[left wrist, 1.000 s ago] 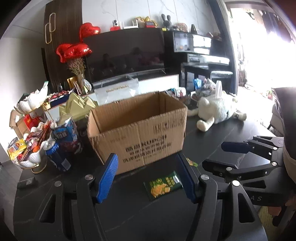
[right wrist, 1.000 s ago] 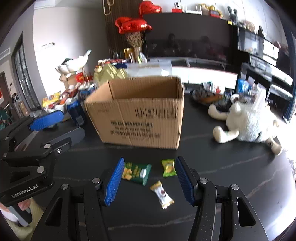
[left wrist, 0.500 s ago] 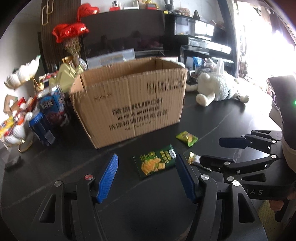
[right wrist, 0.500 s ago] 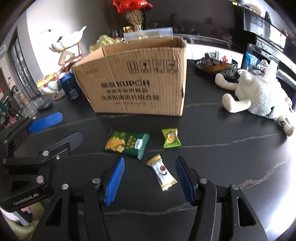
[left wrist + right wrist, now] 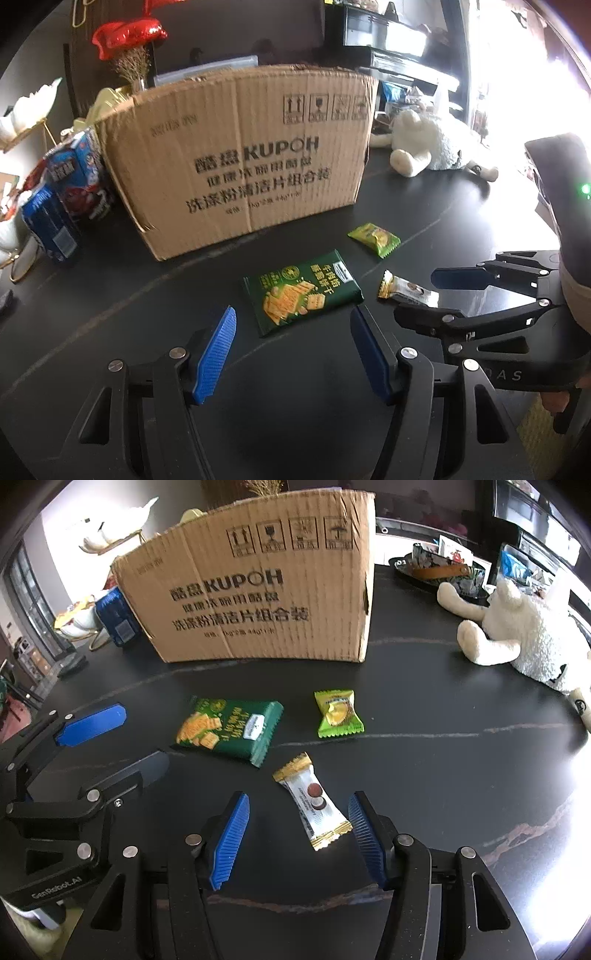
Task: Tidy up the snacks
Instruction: 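Grasp the white-and-gold bar with the right gripper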
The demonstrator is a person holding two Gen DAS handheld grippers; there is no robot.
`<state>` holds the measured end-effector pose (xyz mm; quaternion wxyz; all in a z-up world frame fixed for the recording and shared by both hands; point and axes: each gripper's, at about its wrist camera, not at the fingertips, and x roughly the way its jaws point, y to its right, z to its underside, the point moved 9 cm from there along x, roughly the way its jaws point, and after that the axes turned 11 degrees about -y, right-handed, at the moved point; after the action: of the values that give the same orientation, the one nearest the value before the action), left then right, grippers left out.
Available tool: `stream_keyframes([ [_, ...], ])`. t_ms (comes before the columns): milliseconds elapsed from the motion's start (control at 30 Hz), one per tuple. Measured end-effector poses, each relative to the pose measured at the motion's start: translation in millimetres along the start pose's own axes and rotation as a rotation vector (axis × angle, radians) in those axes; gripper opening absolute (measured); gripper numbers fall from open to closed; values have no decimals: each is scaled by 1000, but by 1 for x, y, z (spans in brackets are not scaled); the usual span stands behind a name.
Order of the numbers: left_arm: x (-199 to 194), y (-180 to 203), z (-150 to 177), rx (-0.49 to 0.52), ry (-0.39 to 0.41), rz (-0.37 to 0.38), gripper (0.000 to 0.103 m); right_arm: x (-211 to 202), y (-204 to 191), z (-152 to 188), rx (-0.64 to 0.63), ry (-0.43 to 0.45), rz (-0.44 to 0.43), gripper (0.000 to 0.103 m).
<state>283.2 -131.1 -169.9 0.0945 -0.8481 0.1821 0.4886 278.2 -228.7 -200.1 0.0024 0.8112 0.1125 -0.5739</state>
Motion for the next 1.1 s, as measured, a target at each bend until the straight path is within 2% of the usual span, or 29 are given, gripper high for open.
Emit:
stream_keyframes([
  [400, 19, 1, 7, -5, -36, 40, 63, 10, 5, -3, 1, -7, 23, 45],
  [500, 20, 1, 7, -4, -36, 42, 64, 10, 5, -2, -11, -3, 38, 39],
  [667, 21, 1, 8, 2, -41, 47, 64, 9, 5, -3, -19, 3, 62, 23],
  [933, 18, 1, 4, 48, -47, 80, 64, 1, -4, -5, 22, 60, 23, 21],
  [1100, 9, 5, -5, 138, -29, 81, 68, -13, -14, -6, 61, 120, -25, 21],
])
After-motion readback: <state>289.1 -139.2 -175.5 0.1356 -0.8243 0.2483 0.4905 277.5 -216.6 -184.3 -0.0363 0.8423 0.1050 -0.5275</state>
